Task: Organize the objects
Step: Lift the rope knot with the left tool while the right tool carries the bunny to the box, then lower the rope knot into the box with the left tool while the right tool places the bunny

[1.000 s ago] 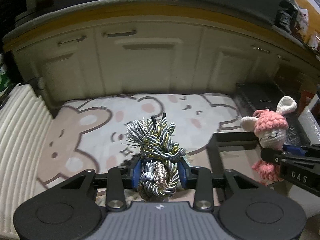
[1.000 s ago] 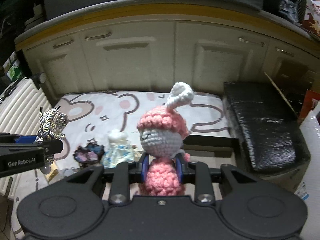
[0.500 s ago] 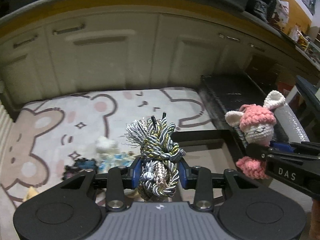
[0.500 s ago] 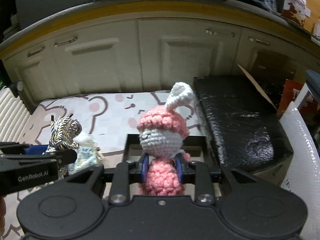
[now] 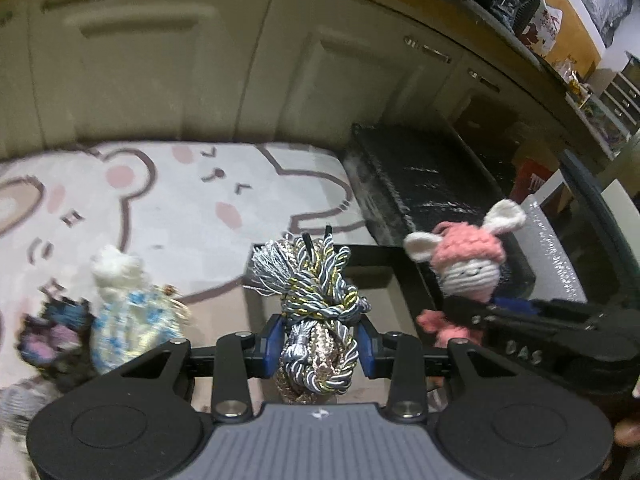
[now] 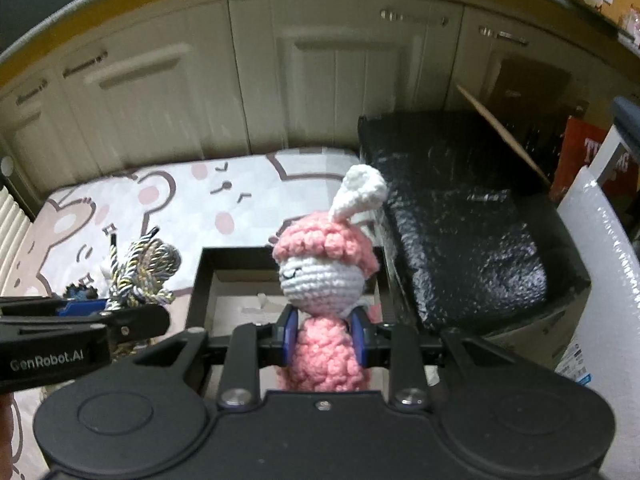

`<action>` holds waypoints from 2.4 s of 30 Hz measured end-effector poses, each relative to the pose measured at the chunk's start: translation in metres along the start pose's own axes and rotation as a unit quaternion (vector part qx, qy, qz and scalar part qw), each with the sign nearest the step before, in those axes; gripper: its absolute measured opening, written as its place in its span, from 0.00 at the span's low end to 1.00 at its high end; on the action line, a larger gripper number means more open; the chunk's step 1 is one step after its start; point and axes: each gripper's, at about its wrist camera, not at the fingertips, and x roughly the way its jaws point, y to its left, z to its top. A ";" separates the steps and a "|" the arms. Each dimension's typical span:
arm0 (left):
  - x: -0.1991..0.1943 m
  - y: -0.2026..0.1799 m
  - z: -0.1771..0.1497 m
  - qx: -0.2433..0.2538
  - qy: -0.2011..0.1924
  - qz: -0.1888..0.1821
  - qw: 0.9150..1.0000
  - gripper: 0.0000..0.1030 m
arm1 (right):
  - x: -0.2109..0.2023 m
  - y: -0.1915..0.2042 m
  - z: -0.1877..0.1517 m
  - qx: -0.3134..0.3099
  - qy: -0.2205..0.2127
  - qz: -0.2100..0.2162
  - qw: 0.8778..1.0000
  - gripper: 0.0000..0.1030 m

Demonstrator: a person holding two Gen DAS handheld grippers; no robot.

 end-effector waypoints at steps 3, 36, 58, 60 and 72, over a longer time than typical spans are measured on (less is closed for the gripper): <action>0.016 0.004 -0.002 -0.027 0.011 -0.016 0.999 0.38 | 0.012 -0.003 -0.003 0.001 0.011 0.002 1.000 0.28; 0.037 0.013 -0.023 0.031 0.042 0.074 0.996 0.78 | 0.105 0.009 -0.035 0.005 0.100 0.021 0.995 0.28; 0.012 0.055 -0.023 0.023 0.066 0.100 0.993 0.78 | 0.086 0.040 -0.030 0.011 0.121 0.038 0.992 0.51; 0.009 0.054 -0.024 0.023 0.064 0.097 0.993 0.78 | 0.081 0.041 -0.029 0.012 0.116 0.027 0.993 0.45; -0.005 0.051 -0.031 0.041 0.065 0.101 0.992 0.78 | 0.082 0.045 -0.037 0.044 0.118 0.030 0.992 0.27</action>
